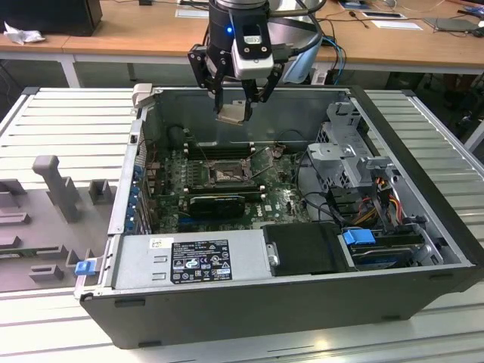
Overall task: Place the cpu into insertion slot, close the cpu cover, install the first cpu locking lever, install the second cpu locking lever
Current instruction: 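Place the cpu into insertion slot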
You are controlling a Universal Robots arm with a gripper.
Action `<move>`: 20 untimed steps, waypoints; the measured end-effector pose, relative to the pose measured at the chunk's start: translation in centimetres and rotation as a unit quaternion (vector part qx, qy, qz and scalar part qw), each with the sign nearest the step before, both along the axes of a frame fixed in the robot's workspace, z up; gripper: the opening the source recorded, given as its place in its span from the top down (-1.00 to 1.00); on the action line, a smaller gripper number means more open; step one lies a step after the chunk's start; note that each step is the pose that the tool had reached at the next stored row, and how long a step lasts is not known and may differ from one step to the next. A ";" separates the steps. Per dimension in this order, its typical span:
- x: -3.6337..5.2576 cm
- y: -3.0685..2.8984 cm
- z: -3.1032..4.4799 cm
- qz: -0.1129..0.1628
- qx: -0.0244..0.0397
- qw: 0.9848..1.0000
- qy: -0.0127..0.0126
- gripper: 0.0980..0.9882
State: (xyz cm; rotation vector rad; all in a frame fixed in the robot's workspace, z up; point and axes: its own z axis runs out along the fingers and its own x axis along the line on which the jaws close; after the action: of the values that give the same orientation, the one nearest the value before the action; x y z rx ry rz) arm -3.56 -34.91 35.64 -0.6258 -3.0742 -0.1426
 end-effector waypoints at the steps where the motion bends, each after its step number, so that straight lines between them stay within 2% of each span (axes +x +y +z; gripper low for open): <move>1: 0.00 0.00 0.00 -0.001 0.000 1.000 0.000 0.03; 16: 0.00 0.00 -0.01 -0.019 0.000 1.000 0.000 0.03; 20: 0.00 0.00 -0.03 -0.035 0.000 0.999 0.000 0.03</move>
State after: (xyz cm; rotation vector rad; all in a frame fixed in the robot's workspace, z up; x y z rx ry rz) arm -3.56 -34.91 35.61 -0.7340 -3.0534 -0.1428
